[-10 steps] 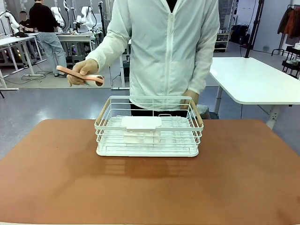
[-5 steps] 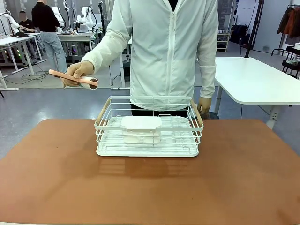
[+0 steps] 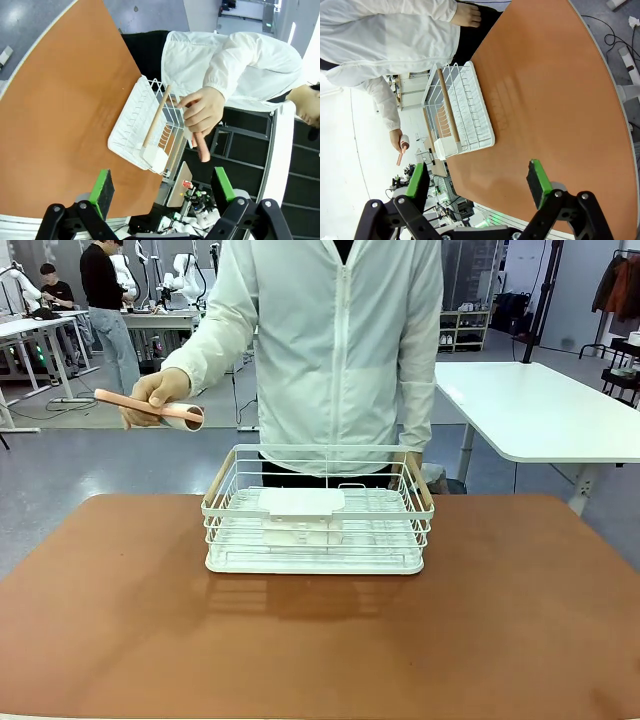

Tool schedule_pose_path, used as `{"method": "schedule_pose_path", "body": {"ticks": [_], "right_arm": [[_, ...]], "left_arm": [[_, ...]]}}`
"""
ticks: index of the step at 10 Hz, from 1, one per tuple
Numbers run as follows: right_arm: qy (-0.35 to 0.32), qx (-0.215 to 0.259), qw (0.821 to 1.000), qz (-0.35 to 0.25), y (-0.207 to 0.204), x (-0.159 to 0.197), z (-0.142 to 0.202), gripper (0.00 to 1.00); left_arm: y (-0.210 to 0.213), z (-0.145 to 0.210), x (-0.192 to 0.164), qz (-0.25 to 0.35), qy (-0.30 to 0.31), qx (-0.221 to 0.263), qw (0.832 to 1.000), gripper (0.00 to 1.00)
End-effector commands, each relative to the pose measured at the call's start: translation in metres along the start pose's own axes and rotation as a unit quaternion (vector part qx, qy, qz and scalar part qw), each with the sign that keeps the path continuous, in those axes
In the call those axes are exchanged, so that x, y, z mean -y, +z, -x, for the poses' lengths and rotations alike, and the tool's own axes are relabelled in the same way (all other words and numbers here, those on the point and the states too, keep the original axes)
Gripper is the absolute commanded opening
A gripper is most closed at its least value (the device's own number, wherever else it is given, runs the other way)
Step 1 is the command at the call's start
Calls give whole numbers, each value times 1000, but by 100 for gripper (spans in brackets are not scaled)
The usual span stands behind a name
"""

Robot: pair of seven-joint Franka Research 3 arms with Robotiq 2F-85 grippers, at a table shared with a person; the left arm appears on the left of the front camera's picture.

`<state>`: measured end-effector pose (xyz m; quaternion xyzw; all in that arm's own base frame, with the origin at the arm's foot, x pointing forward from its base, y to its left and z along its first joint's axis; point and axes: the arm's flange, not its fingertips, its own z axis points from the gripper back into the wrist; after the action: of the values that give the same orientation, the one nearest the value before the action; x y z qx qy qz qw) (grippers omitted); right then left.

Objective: Clean the table.
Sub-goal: Pick up the Lint Roller when the human hands it over.

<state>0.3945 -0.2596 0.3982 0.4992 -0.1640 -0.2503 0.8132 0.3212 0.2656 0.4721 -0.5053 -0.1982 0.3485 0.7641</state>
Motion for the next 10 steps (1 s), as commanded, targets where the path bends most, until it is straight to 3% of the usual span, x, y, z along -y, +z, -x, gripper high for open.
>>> {"method": "schedule_pose_path", "body": {"ticks": [1, 3, 5, 10], "right_arm": [[4, -1, 1000, -4, 2, -2, 2, 100], [4, -1, 1000, -4, 2, -2, 2, 100], [4, -1, 1000, -4, 2, -2, 2, 100], [4, -1, 1000, -4, 2, -2, 2, 100]], "left_arm": [[-11, 23, 42, -38, 44, 21, 998, 100], [-40, 39, 79, -56, 70, 37, 995, 100], [-71, 59, 91, -71, 88, 41, 993, 100], [-134, 103, 95, -47, 117, 93, 988, 100]]}}
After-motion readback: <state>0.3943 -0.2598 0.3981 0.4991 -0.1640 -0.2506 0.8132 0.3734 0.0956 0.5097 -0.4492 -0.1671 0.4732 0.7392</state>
